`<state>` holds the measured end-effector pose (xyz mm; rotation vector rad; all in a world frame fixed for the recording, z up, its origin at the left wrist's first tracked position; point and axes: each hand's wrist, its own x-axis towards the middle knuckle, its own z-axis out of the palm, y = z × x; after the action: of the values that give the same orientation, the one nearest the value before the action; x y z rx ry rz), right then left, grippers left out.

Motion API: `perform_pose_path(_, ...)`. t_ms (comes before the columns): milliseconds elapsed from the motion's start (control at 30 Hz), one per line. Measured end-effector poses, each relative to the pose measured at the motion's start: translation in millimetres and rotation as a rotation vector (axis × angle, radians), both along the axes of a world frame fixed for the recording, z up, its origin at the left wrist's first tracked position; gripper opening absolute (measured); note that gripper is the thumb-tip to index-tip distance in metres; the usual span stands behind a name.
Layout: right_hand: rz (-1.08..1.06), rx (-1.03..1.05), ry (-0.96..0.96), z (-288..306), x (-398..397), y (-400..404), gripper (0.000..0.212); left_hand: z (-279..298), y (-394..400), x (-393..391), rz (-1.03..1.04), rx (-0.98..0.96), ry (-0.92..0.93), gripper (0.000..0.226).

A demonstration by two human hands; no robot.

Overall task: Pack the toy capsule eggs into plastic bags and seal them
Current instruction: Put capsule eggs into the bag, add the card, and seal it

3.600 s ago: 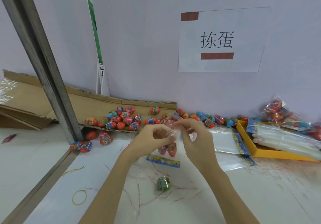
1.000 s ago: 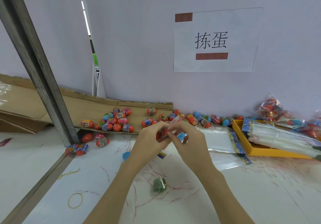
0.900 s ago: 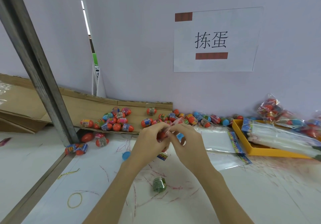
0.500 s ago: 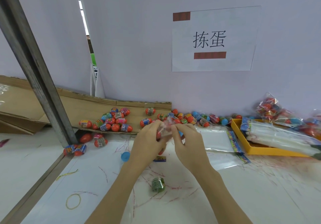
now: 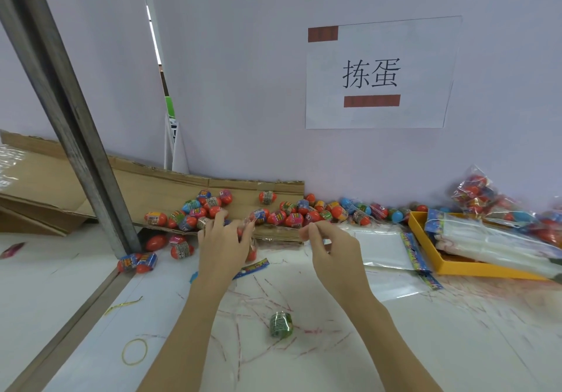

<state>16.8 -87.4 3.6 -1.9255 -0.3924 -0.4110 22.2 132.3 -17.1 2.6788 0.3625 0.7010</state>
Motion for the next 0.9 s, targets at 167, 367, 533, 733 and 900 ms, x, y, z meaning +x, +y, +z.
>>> perform_pose_path(167, -0.001, -0.015, 0.022, -3.2, 3.0, -1.8, 0.028, 5.6, -3.2, -2.1, -0.138, -0.217, -0.137, 0.031)
perform_pose_path(367, 0.021, 0.125, 0.072, -4.4, 6.4, -6.6, 0.031, 36.7, -32.7, -15.5, -0.550, -0.794, -0.139, 0.023)
perform_pose_path(533, 0.155, 0.078, 0.011, -1.7, 3.9, -5.0, 0.046, 36.7, -52.9, -18.1, -0.708, -0.870, -0.038, 0.028)
perform_pose_path(733, 0.011, 0.002, -0.031, -3.2, 4.8, -2.9, 0.035, 35.8, -54.4, -18.7, -0.677, -0.880, -0.005, 0.024)
perform_pose_path(900, -0.056, 0.142, 0.037, -1.3, 7.0, -7.2, 0.028, 35.6, -52.6, -16.7, -0.604, -0.838, -0.054, 0.022)
